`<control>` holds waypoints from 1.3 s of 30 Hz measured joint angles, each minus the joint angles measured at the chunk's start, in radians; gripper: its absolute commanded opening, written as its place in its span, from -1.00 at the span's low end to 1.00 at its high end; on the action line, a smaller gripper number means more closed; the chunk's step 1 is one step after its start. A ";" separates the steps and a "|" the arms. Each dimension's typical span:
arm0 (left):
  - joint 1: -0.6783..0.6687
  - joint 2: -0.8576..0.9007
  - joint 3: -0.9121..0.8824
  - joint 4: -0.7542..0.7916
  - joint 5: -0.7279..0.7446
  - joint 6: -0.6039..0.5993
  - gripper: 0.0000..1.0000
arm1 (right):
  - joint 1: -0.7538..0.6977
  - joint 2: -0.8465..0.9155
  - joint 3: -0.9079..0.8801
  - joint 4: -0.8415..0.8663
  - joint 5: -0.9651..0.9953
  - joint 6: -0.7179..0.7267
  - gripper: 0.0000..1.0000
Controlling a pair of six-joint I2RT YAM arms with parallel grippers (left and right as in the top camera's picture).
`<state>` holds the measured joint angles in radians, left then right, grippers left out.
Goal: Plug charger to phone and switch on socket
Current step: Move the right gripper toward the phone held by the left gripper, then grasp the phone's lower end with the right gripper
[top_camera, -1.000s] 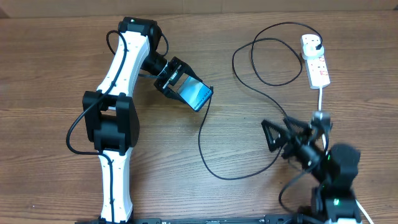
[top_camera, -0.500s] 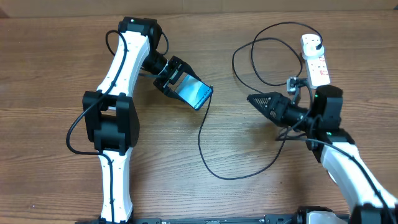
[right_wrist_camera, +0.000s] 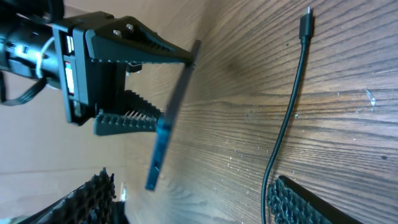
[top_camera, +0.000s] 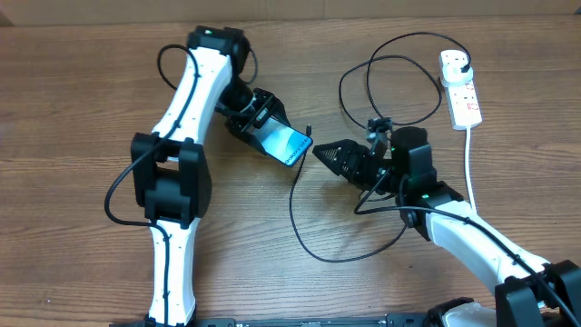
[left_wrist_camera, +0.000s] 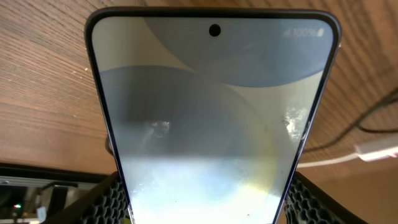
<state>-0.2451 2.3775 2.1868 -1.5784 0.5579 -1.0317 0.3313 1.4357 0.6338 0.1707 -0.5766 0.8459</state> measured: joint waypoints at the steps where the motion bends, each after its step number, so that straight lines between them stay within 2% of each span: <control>1: -0.011 0.000 0.000 0.003 -0.010 -0.010 -0.92 | 0.009 0.000 0.000 0.000 0.015 0.008 0.58; 11: -0.100 0.000 0.000 0.024 -0.071 -0.070 -0.92 | 0.044 0.045 0.000 0.012 0.111 0.119 0.26; 23: -0.188 0.000 0.000 0.034 -0.089 -0.142 -0.92 | 0.075 0.051 0.000 0.011 0.182 0.188 -0.07; 31: -0.230 0.000 0.000 0.063 -0.100 -0.173 -0.92 | 0.075 0.051 0.000 -0.008 0.216 0.218 -0.23; 39: -0.240 0.000 0.000 0.098 -0.103 -0.203 -0.92 | 0.076 0.051 0.000 -0.052 0.214 0.227 -0.31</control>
<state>-0.4850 2.3775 2.1868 -1.4803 0.4553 -1.2350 0.4068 1.4864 0.6342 0.1188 -0.3626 1.0733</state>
